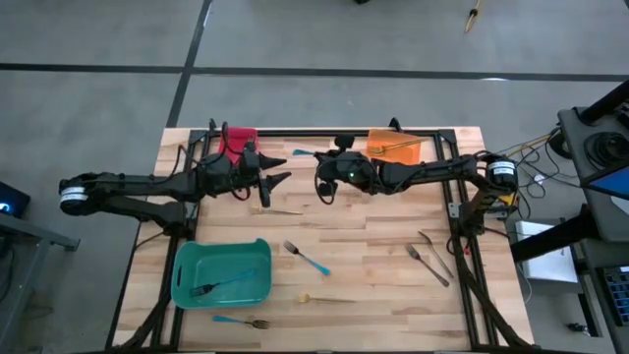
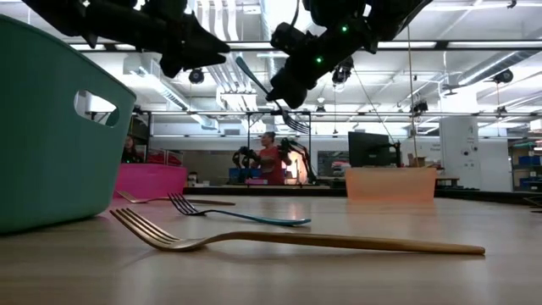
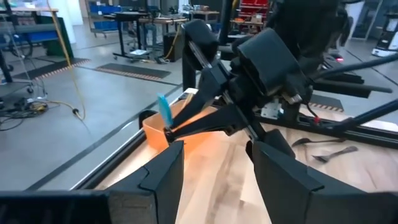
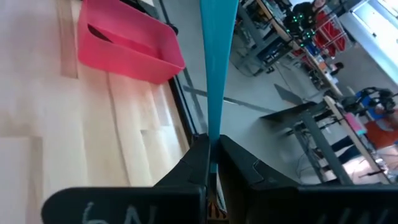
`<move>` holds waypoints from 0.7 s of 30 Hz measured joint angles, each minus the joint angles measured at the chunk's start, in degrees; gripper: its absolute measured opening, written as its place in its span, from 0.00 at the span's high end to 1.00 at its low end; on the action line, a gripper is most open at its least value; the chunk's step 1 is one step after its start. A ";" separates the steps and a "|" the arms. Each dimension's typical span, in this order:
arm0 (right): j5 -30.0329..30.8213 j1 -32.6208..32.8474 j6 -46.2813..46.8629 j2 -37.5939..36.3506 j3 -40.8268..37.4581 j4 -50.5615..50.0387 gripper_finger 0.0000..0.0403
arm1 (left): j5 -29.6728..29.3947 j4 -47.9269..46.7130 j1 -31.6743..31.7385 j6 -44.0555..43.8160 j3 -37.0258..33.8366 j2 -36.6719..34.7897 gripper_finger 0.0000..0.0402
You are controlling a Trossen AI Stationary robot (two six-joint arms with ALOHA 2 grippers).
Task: Sort silverware by color (type)
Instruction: Put the blue fork into the blue bin
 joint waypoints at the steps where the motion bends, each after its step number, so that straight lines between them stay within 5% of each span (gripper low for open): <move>1: 0.00 -0.28 -0.68 0.00 0.00 0.04 0.97 | 0.00 0.02 0.20 0.02 0.00 -0.09 0.58; 11: -2.26 -0.82 -1.96 0.02 0.00 0.58 0.97 | 0.00 0.22 0.24 0.83 0.00 -0.14 0.58; 21: -8.74 -0.91 4.04 0.09 0.00 5.66 0.97 | 0.15 11.16 0.19 -2.17 -0.04 6.53 0.58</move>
